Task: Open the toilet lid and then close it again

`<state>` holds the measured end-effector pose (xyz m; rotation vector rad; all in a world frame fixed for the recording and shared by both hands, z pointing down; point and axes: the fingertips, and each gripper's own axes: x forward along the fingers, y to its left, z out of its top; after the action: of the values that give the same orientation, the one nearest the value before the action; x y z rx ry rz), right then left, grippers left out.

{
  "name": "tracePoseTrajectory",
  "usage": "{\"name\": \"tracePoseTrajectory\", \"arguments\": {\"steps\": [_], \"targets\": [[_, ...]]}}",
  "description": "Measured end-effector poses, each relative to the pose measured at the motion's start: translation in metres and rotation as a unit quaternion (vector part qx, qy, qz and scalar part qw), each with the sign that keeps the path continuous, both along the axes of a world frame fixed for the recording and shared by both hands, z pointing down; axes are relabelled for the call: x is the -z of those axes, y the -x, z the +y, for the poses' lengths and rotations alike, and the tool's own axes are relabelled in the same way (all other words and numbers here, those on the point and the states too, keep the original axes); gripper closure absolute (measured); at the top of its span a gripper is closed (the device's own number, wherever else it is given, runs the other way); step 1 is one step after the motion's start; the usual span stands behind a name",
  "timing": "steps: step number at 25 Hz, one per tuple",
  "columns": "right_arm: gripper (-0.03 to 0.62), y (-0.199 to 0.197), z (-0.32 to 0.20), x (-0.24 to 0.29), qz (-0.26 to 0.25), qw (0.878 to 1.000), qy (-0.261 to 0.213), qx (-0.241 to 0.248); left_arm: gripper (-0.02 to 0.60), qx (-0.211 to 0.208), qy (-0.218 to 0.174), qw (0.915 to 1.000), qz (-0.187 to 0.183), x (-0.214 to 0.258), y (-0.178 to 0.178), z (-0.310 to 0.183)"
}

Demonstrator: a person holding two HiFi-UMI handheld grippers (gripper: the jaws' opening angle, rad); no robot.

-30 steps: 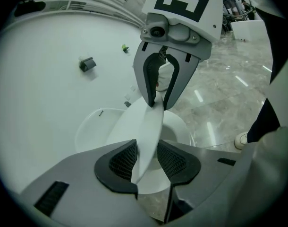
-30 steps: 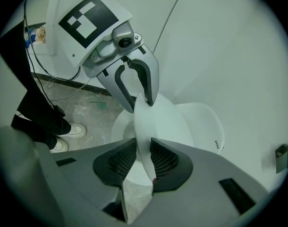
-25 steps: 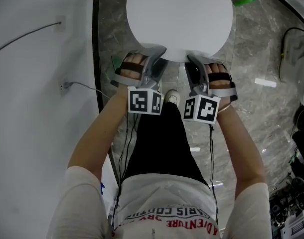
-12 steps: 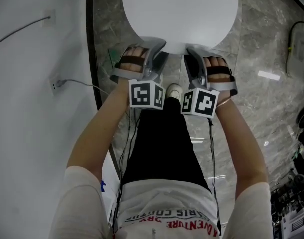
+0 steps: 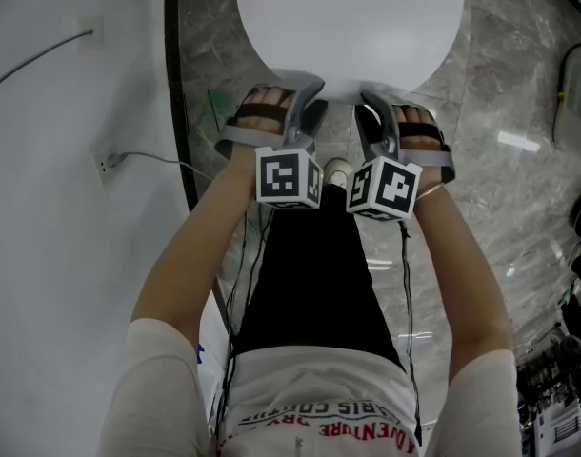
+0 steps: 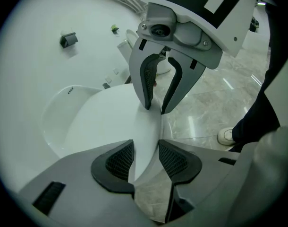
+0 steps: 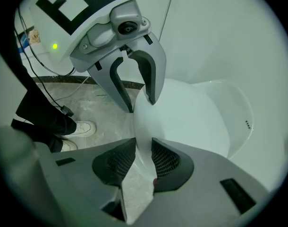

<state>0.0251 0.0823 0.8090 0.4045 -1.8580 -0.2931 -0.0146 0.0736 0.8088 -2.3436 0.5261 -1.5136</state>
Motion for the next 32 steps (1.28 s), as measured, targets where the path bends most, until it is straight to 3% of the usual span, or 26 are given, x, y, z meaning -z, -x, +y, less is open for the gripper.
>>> {"name": "tracePoseTrajectory", "arguments": {"steps": [7, 10, 15, 18, 21, 24, 28, 32], "targets": [[0.516, -0.001, 0.001, 0.010, -0.007, 1.000, 0.026, 0.000, 0.422, -0.012, 0.014, 0.9998, 0.001, 0.009, 0.000, 0.000], [0.518, 0.000, 0.000, 0.040, -0.044, 0.998, 0.034, -0.016, 0.422, -0.001, 0.002, 0.9994, 0.035, 0.040, -0.004, -0.001], [0.548, -0.003, -0.023, 0.117, -0.097, 0.994, -0.012, -0.040, 0.451, 0.010, -0.044, 0.9952, 0.086, 0.109, -0.009, -0.016], [0.565, -0.009, -0.040, 0.161, -0.106, 0.992, -0.039, -0.057, 0.515, 0.022, -0.072, 0.9919, 0.103, 0.153, -0.005, -0.034], [0.569, -0.016, -0.064, 0.205, -0.107, 0.989, -0.070, -0.068, 0.566, 0.016, -0.117, 0.9867, 0.111, 0.202, -0.003, -0.064], [0.574, -0.019, -0.079, 0.253, -0.113, 0.986, -0.088, -0.085, 0.574, 0.026, -0.143, 0.9816, 0.124, 0.256, 0.002, -0.085], [0.577, -0.017, -0.095, 0.318, -0.125, 0.980, -0.108, -0.110, 0.574, 0.061, -0.156, 0.9715, 0.168, 0.330, 0.012, -0.108], [0.579, -0.012, -0.116, 0.389, -0.161, 0.964, -0.145, -0.154, 0.574, 0.076, -0.182, 0.9568, 0.213, 0.400, 0.018, -0.125]]}}
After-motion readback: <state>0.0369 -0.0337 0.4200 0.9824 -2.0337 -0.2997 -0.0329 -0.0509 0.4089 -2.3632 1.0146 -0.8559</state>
